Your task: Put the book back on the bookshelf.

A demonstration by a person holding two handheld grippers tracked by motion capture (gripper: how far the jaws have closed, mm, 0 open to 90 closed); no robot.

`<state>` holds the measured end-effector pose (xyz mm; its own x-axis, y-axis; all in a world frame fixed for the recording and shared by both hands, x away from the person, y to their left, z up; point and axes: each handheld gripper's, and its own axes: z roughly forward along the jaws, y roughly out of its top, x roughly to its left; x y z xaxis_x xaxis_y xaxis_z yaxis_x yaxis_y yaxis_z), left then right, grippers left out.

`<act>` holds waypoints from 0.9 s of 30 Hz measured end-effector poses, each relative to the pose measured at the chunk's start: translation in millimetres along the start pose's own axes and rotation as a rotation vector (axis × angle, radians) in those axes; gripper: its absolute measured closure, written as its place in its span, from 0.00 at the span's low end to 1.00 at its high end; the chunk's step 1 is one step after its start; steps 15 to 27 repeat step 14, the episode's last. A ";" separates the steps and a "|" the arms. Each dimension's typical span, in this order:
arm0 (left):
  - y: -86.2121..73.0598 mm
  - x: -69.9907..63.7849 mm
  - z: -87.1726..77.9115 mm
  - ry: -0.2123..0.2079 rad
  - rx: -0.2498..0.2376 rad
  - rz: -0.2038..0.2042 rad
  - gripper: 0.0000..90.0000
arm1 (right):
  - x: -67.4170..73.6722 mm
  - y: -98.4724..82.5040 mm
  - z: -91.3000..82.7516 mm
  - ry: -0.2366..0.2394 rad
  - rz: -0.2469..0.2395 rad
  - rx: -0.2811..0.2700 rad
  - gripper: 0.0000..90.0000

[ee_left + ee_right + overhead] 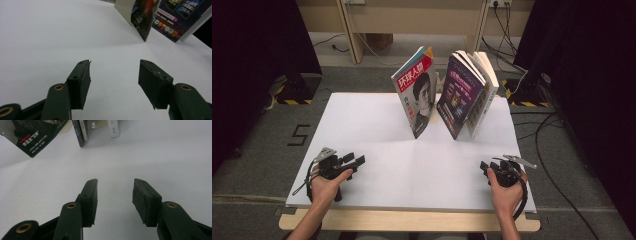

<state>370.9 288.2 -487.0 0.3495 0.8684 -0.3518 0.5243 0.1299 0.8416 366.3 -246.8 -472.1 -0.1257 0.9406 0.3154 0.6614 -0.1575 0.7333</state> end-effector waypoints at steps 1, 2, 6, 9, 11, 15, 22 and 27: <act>-0.3 2.6 -1.1 0.003 -0.005 -0.008 0.47 | 0.6 -0.1 0.1 0.001 0.007 0.002 0.62; -1.1 4.6 -1.9 0.007 -0.012 -0.020 0.47 | 0.7 0.0 0.1 0.001 0.006 0.002 0.62; -5.7 10.3 -5.3 0.017 -0.017 -0.039 0.47 | 0.6 -0.1 -0.1 0.001 0.007 0.002 0.61; -6.4 12.5 -9.4 0.027 -0.031 -0.043 0.47 | 1.3 -0.6 0.4 0.007 0.004 0.002 0.61; -7.0 13.1 -10.3 0.026 -0.032 -0.043 0.47 | 2.3 -0.6 0.1 0.012 -0.002 0.003 0.61; -7.3 12.9 -10.1 0.037 -0.028 -0.012 0.47 | 3.5 -0.5 -0.5 0.009 -0.009 -0.001 0.61; -7.3 12.9 -10.1 0.037 -0.028 -0.012 0.47 | 3.5 -0.5 -0.5 0.009 -0.009 -0.001 0.61; -7.3 12.9 -10.1 0.037 -0.028 -0.012 0.47 | 3.5 -0.5 -0.5 0.009 -0.009 -0.001 0.61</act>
